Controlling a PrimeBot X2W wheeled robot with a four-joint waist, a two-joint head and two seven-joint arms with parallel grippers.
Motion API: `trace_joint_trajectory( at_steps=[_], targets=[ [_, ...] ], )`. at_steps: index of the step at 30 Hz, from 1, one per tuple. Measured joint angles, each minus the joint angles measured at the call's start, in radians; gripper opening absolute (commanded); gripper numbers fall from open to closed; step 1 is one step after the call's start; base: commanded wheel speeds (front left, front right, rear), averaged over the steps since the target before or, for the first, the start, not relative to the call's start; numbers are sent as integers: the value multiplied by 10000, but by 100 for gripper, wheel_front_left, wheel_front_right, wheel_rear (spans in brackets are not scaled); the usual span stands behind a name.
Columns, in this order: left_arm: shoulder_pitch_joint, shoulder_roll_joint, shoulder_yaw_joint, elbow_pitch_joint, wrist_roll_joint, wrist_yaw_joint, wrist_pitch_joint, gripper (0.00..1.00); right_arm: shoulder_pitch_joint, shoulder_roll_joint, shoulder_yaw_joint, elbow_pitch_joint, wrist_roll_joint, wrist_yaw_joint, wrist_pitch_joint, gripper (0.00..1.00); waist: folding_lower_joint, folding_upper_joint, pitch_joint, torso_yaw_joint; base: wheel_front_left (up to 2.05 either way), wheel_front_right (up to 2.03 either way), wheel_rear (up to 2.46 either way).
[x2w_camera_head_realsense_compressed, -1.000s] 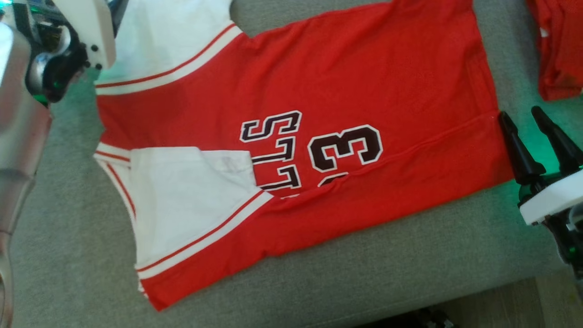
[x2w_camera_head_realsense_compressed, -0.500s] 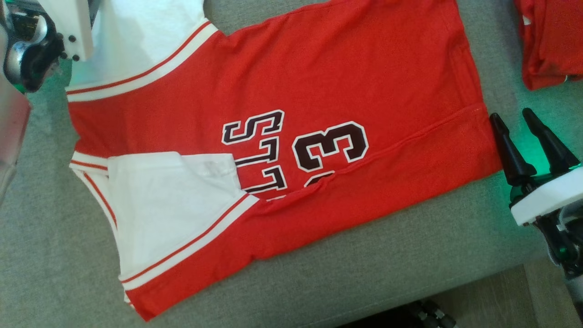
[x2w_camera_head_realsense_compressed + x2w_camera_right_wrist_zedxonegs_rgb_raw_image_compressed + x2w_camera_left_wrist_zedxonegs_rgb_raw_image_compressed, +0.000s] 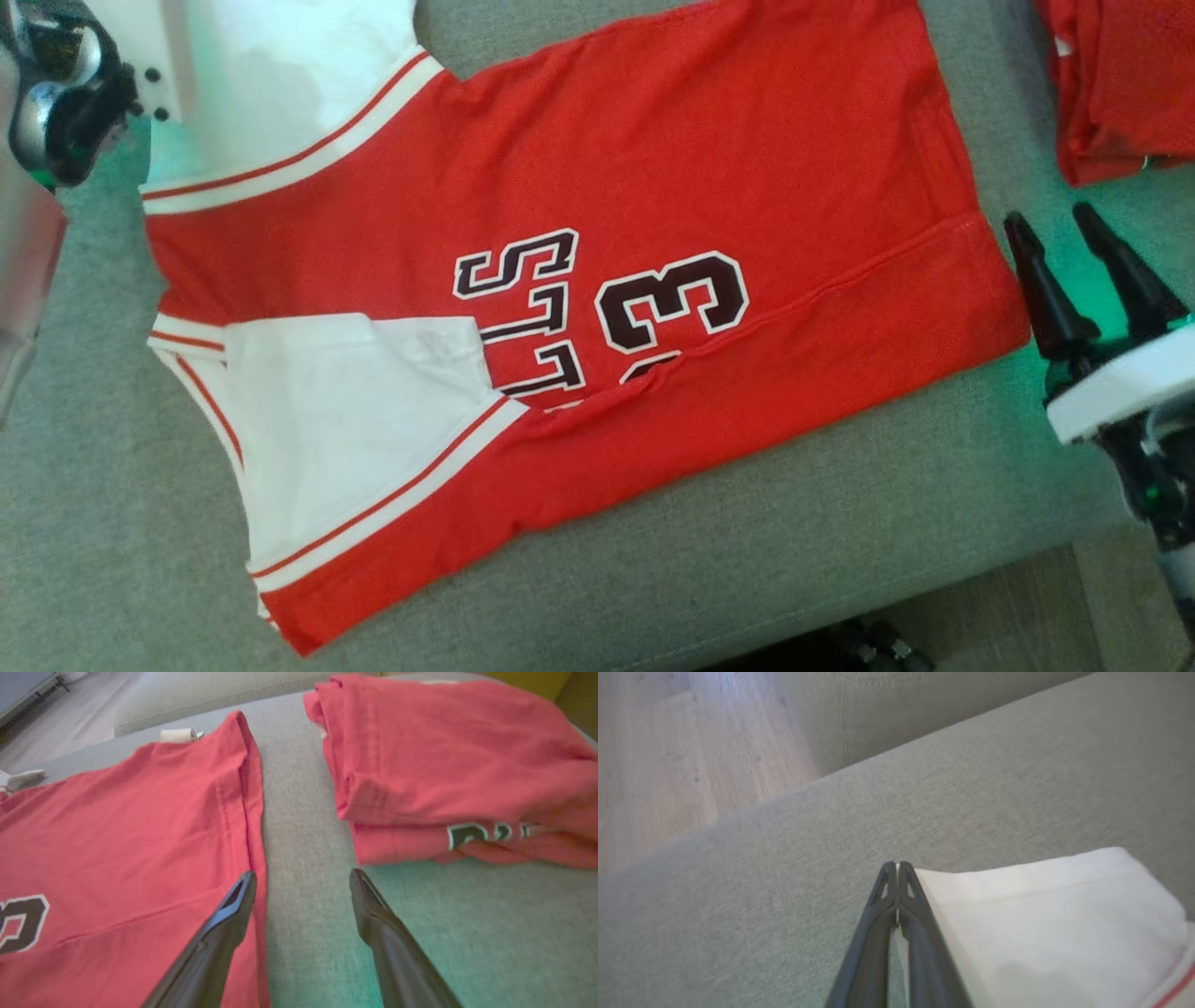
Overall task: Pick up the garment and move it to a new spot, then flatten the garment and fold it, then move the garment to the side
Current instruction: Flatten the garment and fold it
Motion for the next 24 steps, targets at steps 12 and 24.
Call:
trace_joint_trajectory(
  at_steps=[12, 24],
  targets=[
    [-11, -59, -351, -1020, 13, -385, -777, 0, -3849, 119, 1298, 1584, -42, 0, 1459, 100, 0, 0, -390, 555, 0, 0, 0],
    [-17, -240, -790, -1778, 13, -510, -876, 0, -5817, 430, 2487, 4385, 140, 0, 1465, 100, 1, 0, -290, 1333, 0, 0, 0]
  ],
)
